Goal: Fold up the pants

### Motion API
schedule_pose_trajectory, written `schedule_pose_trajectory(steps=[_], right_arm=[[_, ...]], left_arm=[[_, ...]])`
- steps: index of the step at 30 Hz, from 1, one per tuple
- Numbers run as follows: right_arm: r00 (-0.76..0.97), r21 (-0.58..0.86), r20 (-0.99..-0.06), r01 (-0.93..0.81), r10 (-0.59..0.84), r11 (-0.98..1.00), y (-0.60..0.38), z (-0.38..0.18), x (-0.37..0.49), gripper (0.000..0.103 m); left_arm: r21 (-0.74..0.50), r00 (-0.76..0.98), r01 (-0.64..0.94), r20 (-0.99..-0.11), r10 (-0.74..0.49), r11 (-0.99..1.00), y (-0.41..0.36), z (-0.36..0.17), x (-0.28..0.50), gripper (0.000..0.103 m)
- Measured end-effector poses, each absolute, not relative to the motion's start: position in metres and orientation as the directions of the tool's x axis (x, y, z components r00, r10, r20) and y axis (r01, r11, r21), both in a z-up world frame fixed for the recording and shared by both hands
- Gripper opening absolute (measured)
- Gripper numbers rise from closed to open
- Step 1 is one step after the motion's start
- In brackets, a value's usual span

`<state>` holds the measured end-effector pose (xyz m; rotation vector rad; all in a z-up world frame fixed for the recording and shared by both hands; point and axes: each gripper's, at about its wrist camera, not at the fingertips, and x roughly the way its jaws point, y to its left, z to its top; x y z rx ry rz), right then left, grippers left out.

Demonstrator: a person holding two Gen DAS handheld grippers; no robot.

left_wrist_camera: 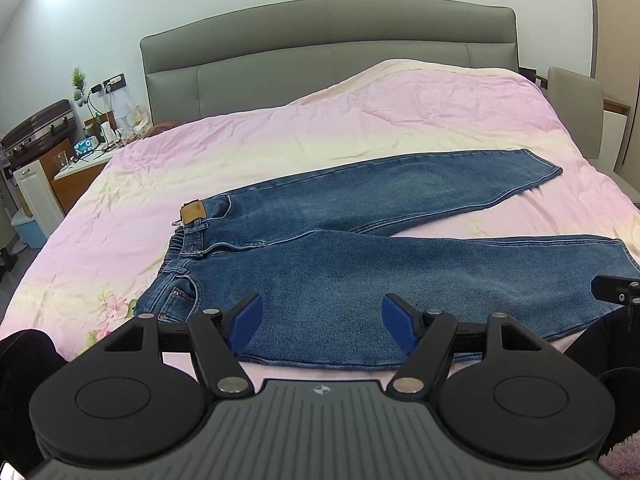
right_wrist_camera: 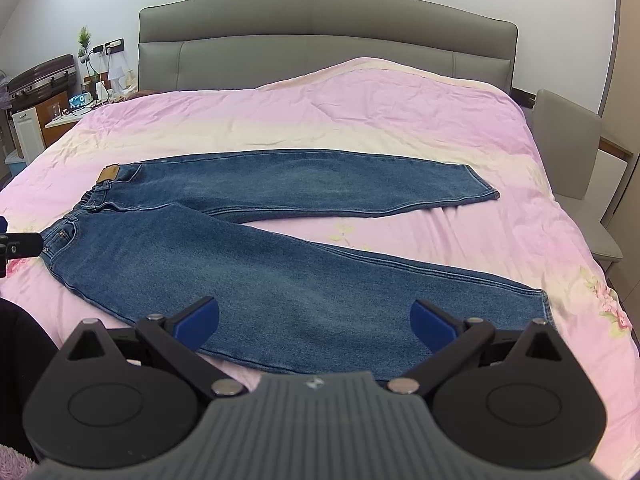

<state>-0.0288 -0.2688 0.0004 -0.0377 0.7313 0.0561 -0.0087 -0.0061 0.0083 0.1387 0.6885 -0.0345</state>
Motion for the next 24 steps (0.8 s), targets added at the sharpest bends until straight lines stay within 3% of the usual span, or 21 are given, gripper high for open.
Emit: schedule_pose_trajectory(steps=[24], right_arm=[[0.743, -0.013, -0.668, -0.066, 0.041, 0.998, -0.2673, -0.0010, -0.0294, 0.098]], left_arm=[[0.127, 0.774, 0.073, -0.633, 0.024, 0.989, -0.0063, 0.0073, -0.0118, 0.081]])
